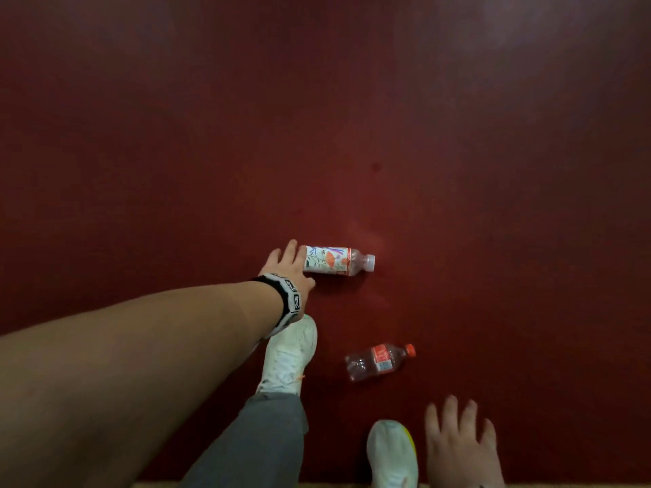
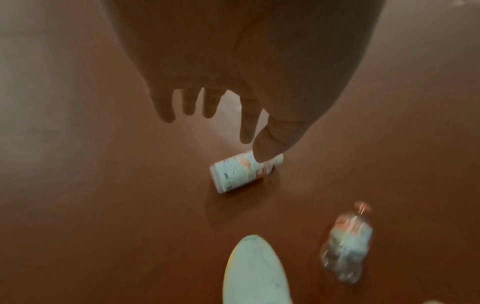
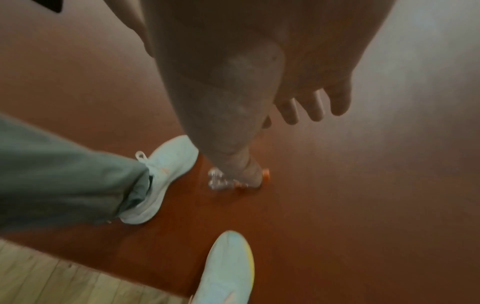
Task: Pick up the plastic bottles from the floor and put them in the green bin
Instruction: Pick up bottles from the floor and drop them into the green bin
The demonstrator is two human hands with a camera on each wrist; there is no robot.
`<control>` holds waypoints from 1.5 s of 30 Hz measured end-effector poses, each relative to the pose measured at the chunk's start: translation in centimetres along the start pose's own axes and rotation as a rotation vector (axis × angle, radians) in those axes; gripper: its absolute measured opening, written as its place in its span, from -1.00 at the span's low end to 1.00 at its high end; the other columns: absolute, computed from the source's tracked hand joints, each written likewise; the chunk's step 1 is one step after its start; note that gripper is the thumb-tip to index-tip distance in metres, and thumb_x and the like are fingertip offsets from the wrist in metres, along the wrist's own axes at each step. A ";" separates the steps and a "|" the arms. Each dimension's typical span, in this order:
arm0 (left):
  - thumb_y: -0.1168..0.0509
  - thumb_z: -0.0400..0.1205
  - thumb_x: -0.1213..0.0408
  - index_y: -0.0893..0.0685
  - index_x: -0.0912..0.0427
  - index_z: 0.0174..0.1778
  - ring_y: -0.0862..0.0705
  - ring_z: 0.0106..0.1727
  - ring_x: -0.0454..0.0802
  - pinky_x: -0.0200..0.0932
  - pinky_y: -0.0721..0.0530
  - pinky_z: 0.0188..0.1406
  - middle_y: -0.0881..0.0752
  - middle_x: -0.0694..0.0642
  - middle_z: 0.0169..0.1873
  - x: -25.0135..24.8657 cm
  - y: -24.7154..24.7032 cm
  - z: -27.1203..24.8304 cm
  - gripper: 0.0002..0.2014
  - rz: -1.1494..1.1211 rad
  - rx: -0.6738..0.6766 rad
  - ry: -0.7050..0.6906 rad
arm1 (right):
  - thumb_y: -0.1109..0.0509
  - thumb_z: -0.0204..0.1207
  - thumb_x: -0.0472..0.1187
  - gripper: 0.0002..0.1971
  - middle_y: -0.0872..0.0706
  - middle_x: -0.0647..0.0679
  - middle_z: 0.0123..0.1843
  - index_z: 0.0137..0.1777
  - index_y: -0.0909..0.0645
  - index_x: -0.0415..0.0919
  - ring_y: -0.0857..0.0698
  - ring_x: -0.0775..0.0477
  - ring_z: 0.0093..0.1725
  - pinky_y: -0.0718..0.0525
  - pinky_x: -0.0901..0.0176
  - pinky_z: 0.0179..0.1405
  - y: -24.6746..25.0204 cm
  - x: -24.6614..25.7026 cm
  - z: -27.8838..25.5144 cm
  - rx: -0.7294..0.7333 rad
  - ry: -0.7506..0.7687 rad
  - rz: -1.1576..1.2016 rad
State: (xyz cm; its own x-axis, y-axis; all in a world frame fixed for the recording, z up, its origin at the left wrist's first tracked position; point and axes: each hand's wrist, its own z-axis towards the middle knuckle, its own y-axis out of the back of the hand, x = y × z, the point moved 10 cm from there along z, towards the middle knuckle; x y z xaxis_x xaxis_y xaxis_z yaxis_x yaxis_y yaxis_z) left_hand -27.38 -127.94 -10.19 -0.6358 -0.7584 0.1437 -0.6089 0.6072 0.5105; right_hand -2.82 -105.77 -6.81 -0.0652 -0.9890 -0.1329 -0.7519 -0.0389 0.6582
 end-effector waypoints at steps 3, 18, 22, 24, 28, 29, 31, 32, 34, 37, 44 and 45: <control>-0.37 0.52 -0.06 -0.37 -0.27 0.56 0.39 0.60 0.54 0.53 0.17 0.54 0.28 0.43 0.65 -0.9 -1.7 4.9 -0.35 0.135 -0.002 -0.032 | -0.12 0.38 -0.24 -0.67 -0.74 -0.53 0.07 0.11 -0.51 -0.33 -0.75 -0.65 -0.05 -0.48 -0.42 0.07 -4.9 -0.2 2.1 0.019 -0.049 0.077; -0.43 0.46 -0.03 -0.39 -0.36 0.43 -0.38 0.34 0.27 0.16 -0.51 0.28 -0.15 0.31 0.44 -1.1 -1.6 5.3 -0.39 -0.060 -0.048 -0.056 | -0.33 0.34 -0.16 -0.53 -0.56 -0.65 0.26 0.16 -0.66 -0.48 -0.52 -0.71 0.25 -0.42 -0.61 0.10 -9.1 -0.7 2.1 0.192 -0.096 0.148; -0.36 0.47 0.03 -0.32 -0.42 0.41 -0.42 0.22 0.15 0.06 -0.55 0.19 -0.22 0.19 0.30 -0.2 -2.1 0.0 -0.39 -0.202 0.012 -0.038 | 0.07 0.74 -0.18 -0.45 -0.01 -0.51 0.71 0.73 -0.03 -0.26 -0.02 -0.63 0.65 -0.16 -0.56 0.52 -3.7 0.3 4.9 0.197 -0.119 0.029; -0.34 0.47 0.03 -0.30 -0.43 0.41 -0.43 0.18 0.10 0.03 -0.58 0.17 -0.23 0.14 0.25 0.2 -2.4 -1.5 -0.39 -0.244 0.010 -0.051 | 0.06 0.78 -0.11 -0.42 0.11 -0.42 0.74 0.74 0.14 -0.21 0.07 -0.59 0.68 -0.11 -0.48 0.59 -3.0 1.2 7.0 0.271 -0.111 -0.066; -0.30 0.49 0.00 -0.19 -0.47 0.46 -0.42 0.22 0.05 -0.02 -0.59 0.24 -0.18 0.14 0.34 0.6 -3.8 -2.0 -0.35 -0.260 0.007 -0.093 | 0.03 0.78 -0.05 -0.36 0.19 -0.45 0.73 0.74 0.24 -0.18 0.20 -0.63 0.66 -0.02 -0.55 0.59 -3.6 4.7 12.4 0.217 -0.009 -0.151; -0.29 0.49 -0.01 -0.18 -0.48 0.47 -0.41 0.23 0.05 -0.01 -0.58 0.26 -0.17 0.14 0.36 0.7 -4.4 -1.6 -0.35 -0.255 0.009 -0.096 | 0.00 0.78 -0.02 -0.33 0.20 -0.46 0.73 0.74 0.26 -0.15 0.22 -0.64 0.66 0.02 -0.56 0.58 -4.4 5.8 13.7 0.206 0.028 -0.175; -0.28 0.49 -0.01 -0.17 -0.48 0.48 -0.41 0.25 0.06 0.00 -0.57 0.28 -0.18 0.15 0.37 0.6 -5.4 -1.0 -0.34 -0.251 0.010 -0.097 | -0.11 0.74 0.03 -0.28 0.11 -0.46 0.72 0.75 0.20 -0.10 0.16 -0.64 0.66 0.04 -0.57 0.57 -5.6 7.2 15.5 0.215 0.073 -0.205; -0.27 0.49 -0.01 -0.19 -0.48 0.48 -0.41 0.25 0.07 0.01 -0.57 0.28 -0.19 0.15 0.37 0.7 -5.9 -0.6 -0.34 -0.245 0.009 -0.092 | -0.19 0.71 0.03 -0.27 0.01 -0.44 0.71 0.75 0.11 -0.07 0.07 -0.62 0.66 0.01 -0.56 0.58 -6.3 7.8 16.4 0.226 0.077 -0.202; -0.27 0.49 -0.01 -0.20 -0.47 0.48 -0.40 0.28 0.09 0.03 -0.56 0.30 -0.19 0.16 0.37 0.8 -6.3 -0.4 -0.36 -0.239 0.010 -0.084 | -0.23 0.69 -0.06 -0.39 -0.20 -0.38 0.65 0.68 -0.10 -0.05 -0.15 -0.54 0.63 -0.09 -0.53 0.57 -6.8 7.9 17.3 0.231 0.043 -0.166; -0.26 0.53 -0.02 -0.19 -0.48 0.46 -0.38 0.32 0.08 0.03 -0.54 0.34 -0.16 0.15 0.39 0.6 -5.0 -1.7 -0.38 -0.224 -0.005 -0.077 | -0.03 0.71 -0.21 -0.55 -0.42 -0.25 0.51 0.59 -0.26 -0.04 -0.39 -0.44 0.51 -0.24 -0.48 0.53 -4.9 6.8 16.6 0.177 -0.032 -0.079; -0.27 0.54 0.03 -0.17 -0.47 0.46 -0.39 0.29 0.07 0.01 -0.56 0.29 -0.16 0.17 0.38 -1.2 8.1 -11.1 -0.38 -0.221 -0.213 -0.081 | 0.05 0.65 -0.26 -0.49 -0.45 -0.28 0.47 0.61 -0.22 -0.07 -0.45 -0.40 0.45 -0.33 -0.38 0.50 10.4 -0.9 8.2 0.005 -0.115 0.032; -0.29 0.52 0.04 -0.19 -0.47 0.45 -0.42 0.26 0.08 0.02 -0.59 0.24 -0.19 0.18 0.38 -1.4 10.5 -13.2 -0.37 -0.243 -0.263 -0.071 | 0.08 0.63 -0.26 -0.47 -0.45 -0.29 0.47 0.62 -0.21 -0.07 -0.45 -0.40 0.45 -0.33 -0.38 0.50 13.3 -2.4 6.6 -0.037 -0.123 0.037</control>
State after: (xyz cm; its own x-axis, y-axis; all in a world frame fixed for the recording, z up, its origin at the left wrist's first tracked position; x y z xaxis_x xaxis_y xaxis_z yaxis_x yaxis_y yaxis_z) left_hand -26.66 -123.64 6.15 -0.5247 -0.8489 -0.0633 -0.6090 0.3224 0.7247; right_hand -16.98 -102.99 -2.67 -0.1742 -0.9650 -0.1961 -0.7232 -0.0098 0.6906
